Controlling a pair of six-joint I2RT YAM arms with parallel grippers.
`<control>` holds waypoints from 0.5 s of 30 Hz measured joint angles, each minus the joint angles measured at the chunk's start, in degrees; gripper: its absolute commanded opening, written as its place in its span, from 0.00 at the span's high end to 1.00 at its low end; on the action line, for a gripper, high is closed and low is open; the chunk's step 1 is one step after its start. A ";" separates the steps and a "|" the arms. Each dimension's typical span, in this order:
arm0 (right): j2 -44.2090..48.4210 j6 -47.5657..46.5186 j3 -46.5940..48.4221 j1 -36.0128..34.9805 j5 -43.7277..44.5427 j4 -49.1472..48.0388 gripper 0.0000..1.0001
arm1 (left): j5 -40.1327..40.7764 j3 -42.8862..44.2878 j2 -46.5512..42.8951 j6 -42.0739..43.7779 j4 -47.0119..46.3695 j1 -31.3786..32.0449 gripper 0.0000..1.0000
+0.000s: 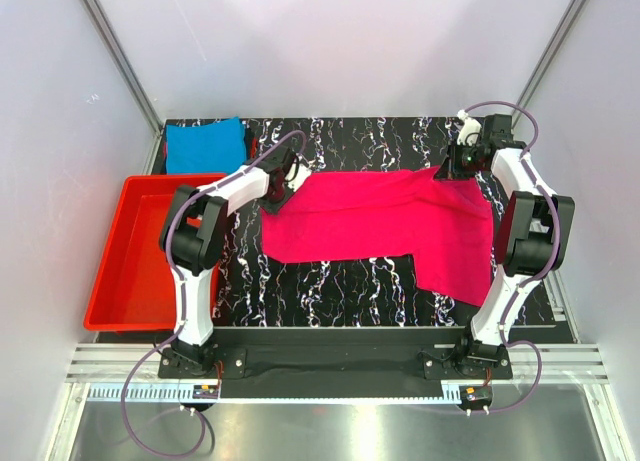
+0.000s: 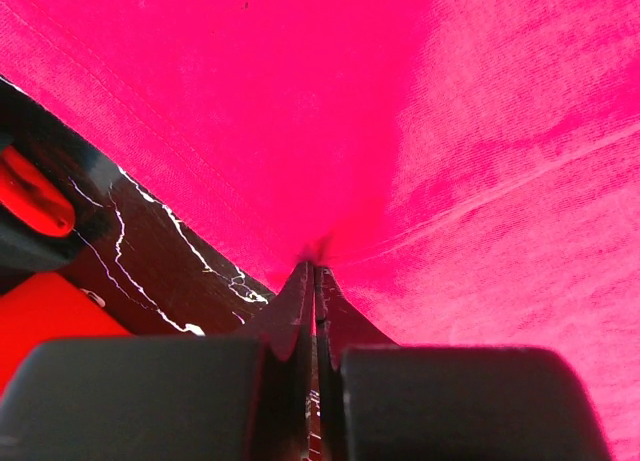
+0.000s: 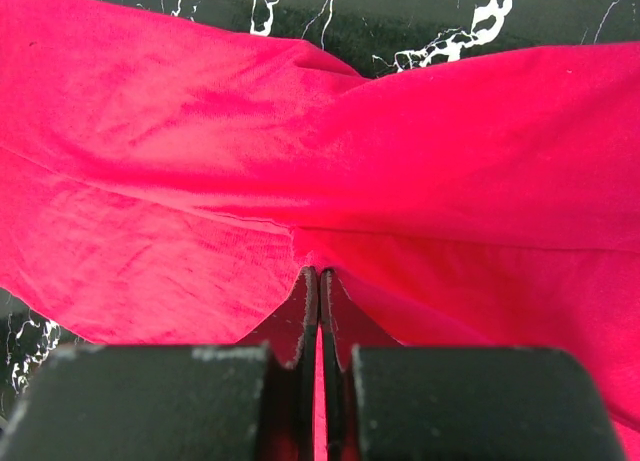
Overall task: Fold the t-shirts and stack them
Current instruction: Fold the tshirt
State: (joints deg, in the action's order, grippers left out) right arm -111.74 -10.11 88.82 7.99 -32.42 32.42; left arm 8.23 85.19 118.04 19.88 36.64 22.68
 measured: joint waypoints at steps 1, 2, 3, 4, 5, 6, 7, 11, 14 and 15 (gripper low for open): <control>0.00 0.00 0.00 0.00 0.02 0.00 1.00 | 0.15 0.00 0.00 -0.02 -0.04 0.00 1.00; 0.00 0.00 0.00 0.00 0.24 0.00 1.00 | 0.33 0.00 -0.02 -0.09 -0.09 0.00 1.00; 0.00 0.00 0.00 0.00 0.48 0.00 1.00 | 0.70 0.00 -0.02 -0.24 -0.17 0.02 1.00; 0.00 0.00 0.00 0.00 0.72 0.00 1.00 | 1.11 0.00 -0.02 -0.39 -0.28 0.07 1.00; 0.00 0.02 0.07 0.00 1.36 0.04 1.00 | 1.46 0.11 -0.02 -0.44 -0.28 0.09 1.00; 0.00 0.02 0.20 -0.02 1.86 0.09 1.00 | 1.90 0.39 -0.02 -0.48 -0.13 0.11 1.00; 0.00 0.02 0.48 -0.02 2.43 0.35 1.00 | 2.49 1.05 -0.02 -0.63 0.26 0.13 1.00; 0.00 0.00 1.97 -0.02 4.20 0.33 1.00 | 4.96 5.18 0.00 -1.05 1.51 0.13 1.00; 0.00 -0.04 2.80 -0.02 5.01 0.15 1.00 | 6.21 7.15 -0.02 -1.75 0.72 0.13 1.00; 0.00 -0.07 2.93 -0.02 5.22 0.09 1.00 | 6.38 7.17 -0.02 -1.95 0.39 0.13 1.00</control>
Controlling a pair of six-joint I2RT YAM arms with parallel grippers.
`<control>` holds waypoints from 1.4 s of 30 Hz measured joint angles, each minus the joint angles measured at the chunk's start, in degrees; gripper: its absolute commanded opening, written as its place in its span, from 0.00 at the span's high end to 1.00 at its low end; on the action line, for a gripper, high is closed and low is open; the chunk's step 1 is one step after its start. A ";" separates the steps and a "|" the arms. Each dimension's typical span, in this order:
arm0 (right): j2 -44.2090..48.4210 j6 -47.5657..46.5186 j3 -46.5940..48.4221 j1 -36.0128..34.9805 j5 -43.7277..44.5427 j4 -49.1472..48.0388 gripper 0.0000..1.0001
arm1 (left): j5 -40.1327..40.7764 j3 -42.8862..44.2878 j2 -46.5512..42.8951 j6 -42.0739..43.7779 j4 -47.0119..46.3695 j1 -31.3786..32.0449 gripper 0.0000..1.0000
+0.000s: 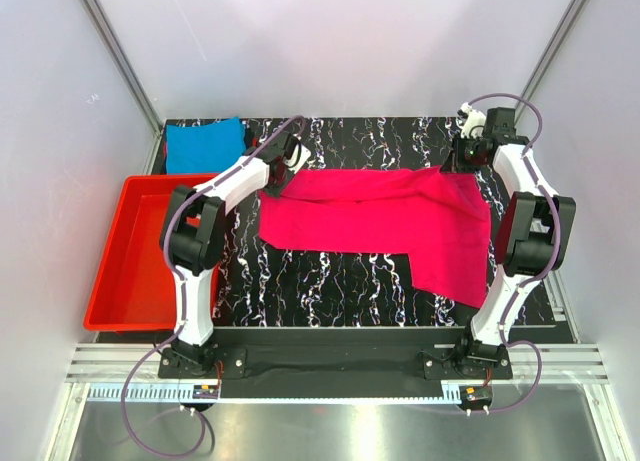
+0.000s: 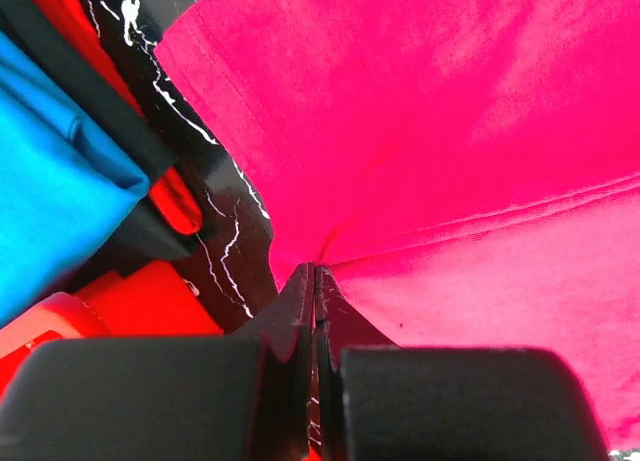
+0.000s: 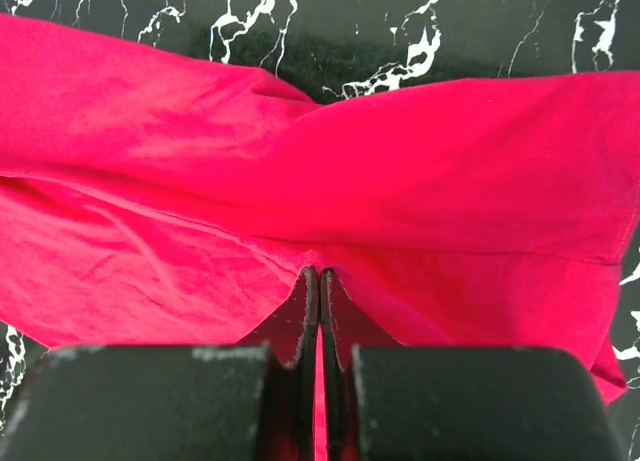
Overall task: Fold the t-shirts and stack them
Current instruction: Fold the tshirt
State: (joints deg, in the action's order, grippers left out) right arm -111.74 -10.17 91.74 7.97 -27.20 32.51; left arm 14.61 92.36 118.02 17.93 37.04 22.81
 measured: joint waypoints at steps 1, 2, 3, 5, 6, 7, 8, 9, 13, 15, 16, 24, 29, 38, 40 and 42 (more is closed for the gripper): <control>0.00 0.00 0.11 0.00 0.17 -0.02 1.00 | 0.02 -0.04 0.00 -0.11 0.04 0.00 1.00; 0.00 0.00 0.20 0.00 0.33 -0.04 1.00 | 0.00 -0.11 0.00 -0.22 0.15 0.00 1.00; 0.00 -0.02 0.26 0.00 0.39 0.00 1.00 | 0.00 -0.11 0.00 -0.37 0.33 0.00 1.00; 0.00 -0.07 0.57 -0.04 0.66 0.09 1.00 | -0.07 -0.07 0.00 -0.48 0.59 0.00 1.00; 0.00 -0.09 0.72 -0.09 0.70 0.11 1.00 | -0.24 -0.02 0.02 -0.50 0.90 0.00 0.92; 0.00 -0.09 0.96 -0.11 0.70 0.20 1.00 | -0.44 0.11 0.04 -0.39 1.25 0.00 0.87; 0.00 -0.09 1.22 -0.15 0.70 0.28 1.00 | -0.66 0.48 0.20 -0.39 1.77 0.00 0.86; 0.00 -0.09 1.42 -0.22 0.70 0.28 1.00 | -0.76 0.85 0.31 -0.42 2.16 0.00 0.85; 0.00 -0.09 1.53 -0.48 0.63 0.24 1.00 | -1.07 1.99 1.11 -0.31 3.39 0.00 0.99; 0.00 -0.09 1.53 -0.59 0.57 0.20 1.00 | -1.33 2.03 1.68 -0.20 3.72 0.00 1.00; 0.00 -0.09 1.53 -0.61 0.57 0.15 1.00 | -1.36 2.03 2.01 0.04 3.87 0.00 1.00; 0.00 -0.09 1.53 -0.63 0.57 0.13 1.00 | -3.06 1.49 2.93 0.72 3.39 0.00 0.75; 0.00 -0.11 1.53 -0.66 0.57 0.11 1.00 | -3.39 0.87 3.13 0.74 3.04 0.00 0.75; 0.00 -0.35 1.53 -0.70 0.59 0.13 1.00 | -4.07 0.37 4.00 0.81 2.01 0.00 0.74; 0.00 -0.37 1.53 -0.70 0.57 0.13 1.00 | -4.04 0.37 4.13 0.96 1.86 0.00 0.84; 0.00 -0.37 1.53 -0.70 0.59 0.11 1.00 | -4.00 0.37 4.50 1.11 1.64 0.00 0.95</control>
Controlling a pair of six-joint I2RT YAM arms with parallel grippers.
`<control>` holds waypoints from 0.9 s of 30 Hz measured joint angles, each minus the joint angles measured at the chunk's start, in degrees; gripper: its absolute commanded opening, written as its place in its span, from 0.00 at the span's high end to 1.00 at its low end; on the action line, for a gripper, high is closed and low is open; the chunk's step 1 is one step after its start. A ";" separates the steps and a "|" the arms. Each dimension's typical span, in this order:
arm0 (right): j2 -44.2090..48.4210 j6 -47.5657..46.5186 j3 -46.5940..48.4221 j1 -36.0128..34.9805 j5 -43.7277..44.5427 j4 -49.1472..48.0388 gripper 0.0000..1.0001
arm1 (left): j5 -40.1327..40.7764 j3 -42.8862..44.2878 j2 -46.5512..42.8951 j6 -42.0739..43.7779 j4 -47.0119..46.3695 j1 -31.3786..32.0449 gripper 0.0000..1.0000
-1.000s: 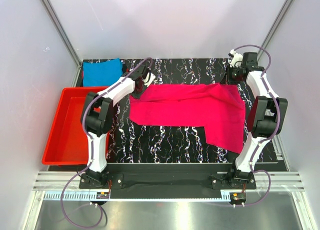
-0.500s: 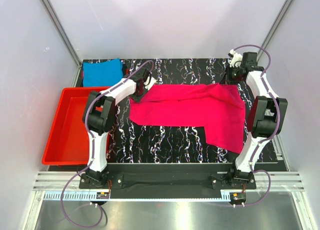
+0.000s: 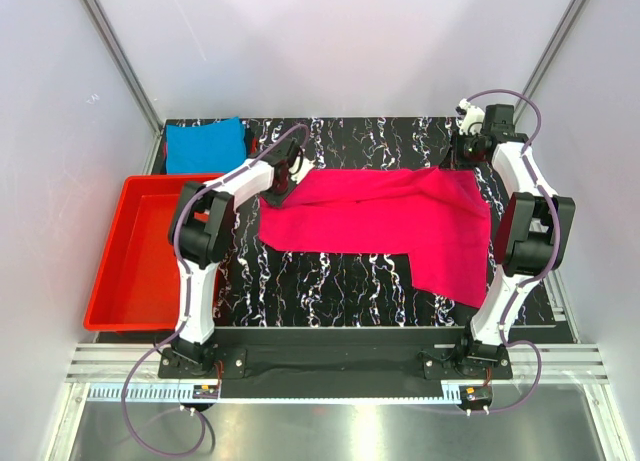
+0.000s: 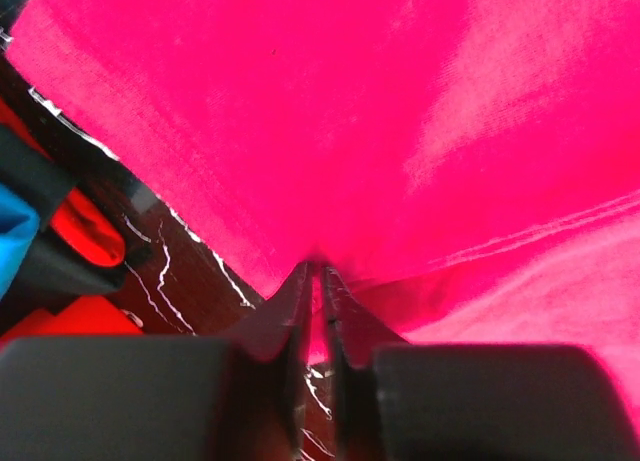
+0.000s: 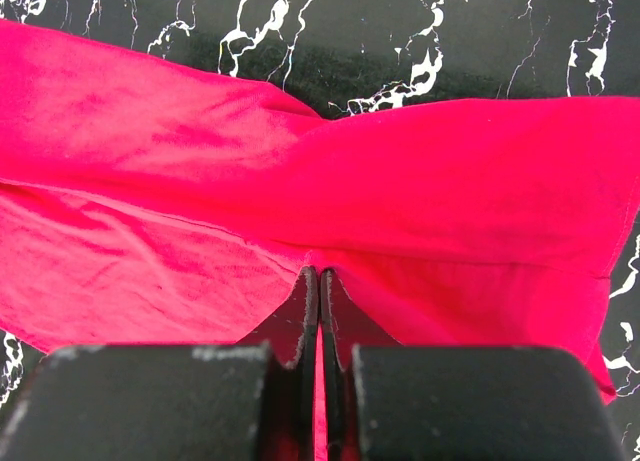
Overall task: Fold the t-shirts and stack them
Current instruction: Fold the tshirt
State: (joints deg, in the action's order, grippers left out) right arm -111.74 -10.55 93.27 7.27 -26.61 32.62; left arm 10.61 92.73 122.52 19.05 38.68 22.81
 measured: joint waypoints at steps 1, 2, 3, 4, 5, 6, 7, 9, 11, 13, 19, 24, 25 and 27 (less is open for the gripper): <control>0.00 -0.02 0.00 0.00 0.00 0.00 1.00 | 0.07 0.02 0.31 0.11 -0.07 0.00 1.00; 0.00 -0.07 0.00 0.00 0.02 0.00 1.00 | 0.09 0.02 0.68 0.20 -0.13 0.00 1.00; 0.00 -0.13 0.00 0.00 0.02 0.00 1.00 | 0.33 0.04 0.96 0.44 -0.17 0.00 1.00; 0.00 -0.15 0.00 0.00 0.02 -0.02 1.00 | 0.55 0.13 0.96 0.46 -0.31 0.00 1.00; 0.00 -0.17 0.00 0.00 0.04 -0.02 1.00 | 0.61 0.13 0.96 0.44 -0.50 0.00 1.00; 0.00 -0.17 0.00 0.00 0.04 -0.02 1.00 | 0.68 0.13 0.96 0.44 -0.66 0.00 1.00; 0.00 -0.17 0.00 0.00 0.04 -0.02 1.00 | 0.68 0.13 0.96 0.33 -0.90 0.00 1.00; 0.00 -0.17 0.00 0.00 0.07 -0.02 1.00 | 0.68 0.13 0.96 -0.17 -1.62 0.00 1.00; 0.00 -0.17 0.00 0.00 0.09 -0.09 1.00 | 0.68 0.13 0.96 -0.87 -2.60 -0.04 1.00; 0.00 -0.17 0.00 0.00 0.11 -0.28 1.00 | 0.70 0.13 0.96 -1.36 -3.41 -0.07 1.00; 0.00 -0.17 0.22 0.00 0.55 -1.11 1.00 | 2.08 0.57 0.96 -2.32 -4.07 -0.11 1.00; 0.00 -0.17 1.16 -0.02 0.68 -1.42 1.00 | 3.15 0.94 0.96 -2.40 -4.44 -0.11 1.00; 0.00 -0.17 1.36 -0.02 0.68 -1.51 1.00 | 3.17 0.94 0.96 -2.40 -4.42 -0.11 1.00; 0.00 -0.17 1.64 -0.02 0.68 -1.51 1.00 | 3.04 0.94 0.96 -2.36 -4.37 -0.11 0.92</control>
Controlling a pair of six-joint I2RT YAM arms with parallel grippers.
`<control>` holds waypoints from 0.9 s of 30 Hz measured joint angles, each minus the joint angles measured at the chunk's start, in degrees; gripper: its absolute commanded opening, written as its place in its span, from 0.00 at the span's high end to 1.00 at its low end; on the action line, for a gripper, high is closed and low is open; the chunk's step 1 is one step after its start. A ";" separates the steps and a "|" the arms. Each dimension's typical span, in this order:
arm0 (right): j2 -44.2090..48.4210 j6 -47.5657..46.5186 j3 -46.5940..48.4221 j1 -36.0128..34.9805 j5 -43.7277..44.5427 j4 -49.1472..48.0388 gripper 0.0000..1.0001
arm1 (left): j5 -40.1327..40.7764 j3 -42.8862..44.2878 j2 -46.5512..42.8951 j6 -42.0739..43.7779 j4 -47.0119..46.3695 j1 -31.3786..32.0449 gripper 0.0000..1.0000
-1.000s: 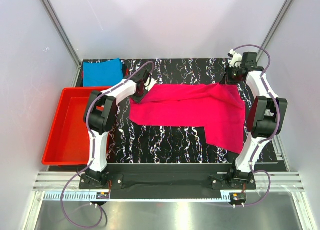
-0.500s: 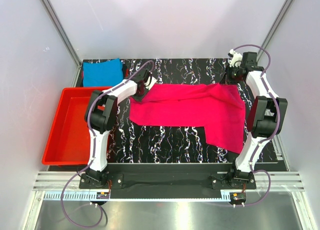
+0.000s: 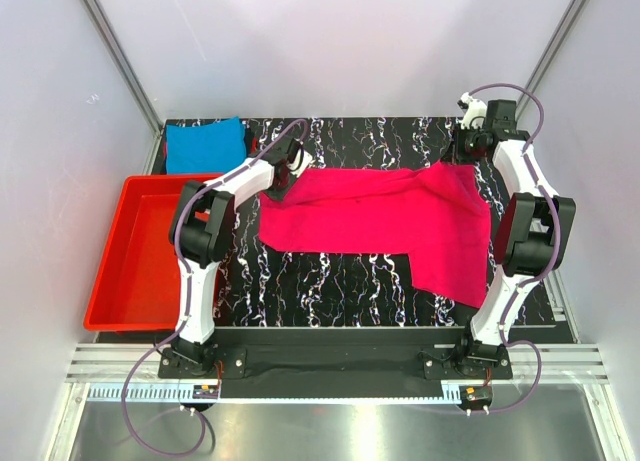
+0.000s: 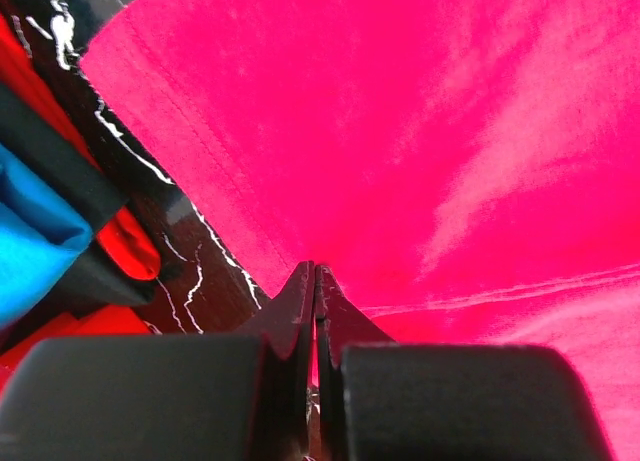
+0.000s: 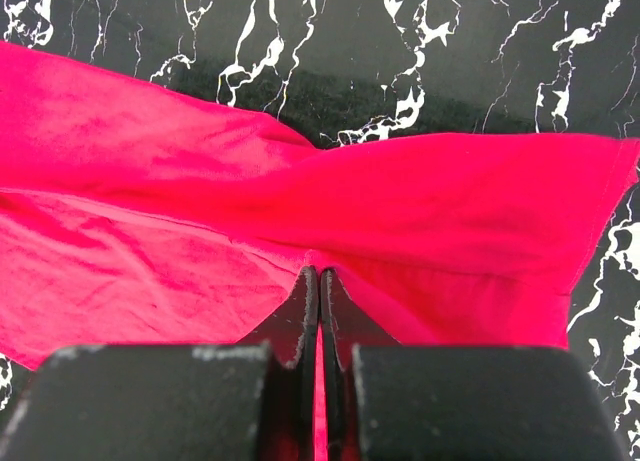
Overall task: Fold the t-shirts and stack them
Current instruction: Fold the tshirt
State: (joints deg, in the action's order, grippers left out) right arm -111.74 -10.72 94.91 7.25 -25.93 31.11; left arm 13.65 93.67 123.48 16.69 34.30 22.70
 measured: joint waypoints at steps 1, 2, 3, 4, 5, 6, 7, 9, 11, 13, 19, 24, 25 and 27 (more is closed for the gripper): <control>0.00 -0.02 0.02 0.00 0.00 -0.04 1.00 | -0.52 0.02 0.00 0.09 0.31 0.00 0.83; 0.00 -0.02 0.02 0.00 0.00 -0.02 1.00 | -1.49 0.07 0.00 0.13 0.70 -0.02 0.72; 0.00 -0.02 0.02 0.00 0.00 -0.02 1.00 | -2.08 0.07 0.00 0.26 0.92 -0.02 0.71; 0.00 -0.02 0.02 0.00 0.00 0.00 1.00 | -3.10 0.07 -0.04 0.07 1.18 -0.02 0.71; 0.00 -0.02 0.02 0.00 0.00 -0.02 1.00 | -4.00 0.02 -0.13 0.02 1.36 0.04 0.70; 0.00 -0.02 0.02 0.00 0.00 -0.04 1.00 | -4.50 -0.22 -0.35 -0.02 1.33 0.15 0.70; 0.00 -0.02 0.02 0.00 0.00 -0.04 1.00 | -4.79 -0.63 -0.70 -0.07 1.36 0.35 0.69; 0.00 -0.04 0.02 -0.02 0.00 -0.04 1.00 | -4.81 -2.32 -1.79 -0.22 1.01 0.90 0.68; -0.02 0.00 0.09 0.00 -0.04 -0.11 1.00 | -4.59 -4.79 -3.17 -0.44 0.66 1.38 0.67; -0.57 0.04 0.59 -0.02 -0.13 -0.42 1.00 | -4.31 -6.23 -3.91 -0.66 0.72 1.75 0.63; -3.56 0.96 2.29 -0.02 0.07 -3.72 1.00 | -3.56 -7.61 -5.51 -1.73 0.20 2.03 0.62; -6.32 1.73 4.15 -0.02 0.42 -5.35 1.00 | -2.49 -7.61 -5.55 -2.05 0.11 2.01 0.62; -6.47 1.86 4.15 -0.02 0.46 -5.62 1.00 | -2.25 -7.61 -5.55 -2.08 0.13 2.03 0.62; -6.67 2.21 4.15 -0.02 0.59 -6.19 1.00 | -1.75 -7.61 -5.55 -2.08 0.15 2.03 0.61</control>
State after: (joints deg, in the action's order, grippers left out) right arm -118.41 -8.51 99.07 7.22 -25.34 24.93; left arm 11.90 86.06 117.93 14.61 34.46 24.73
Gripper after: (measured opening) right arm 0.012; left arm 0.378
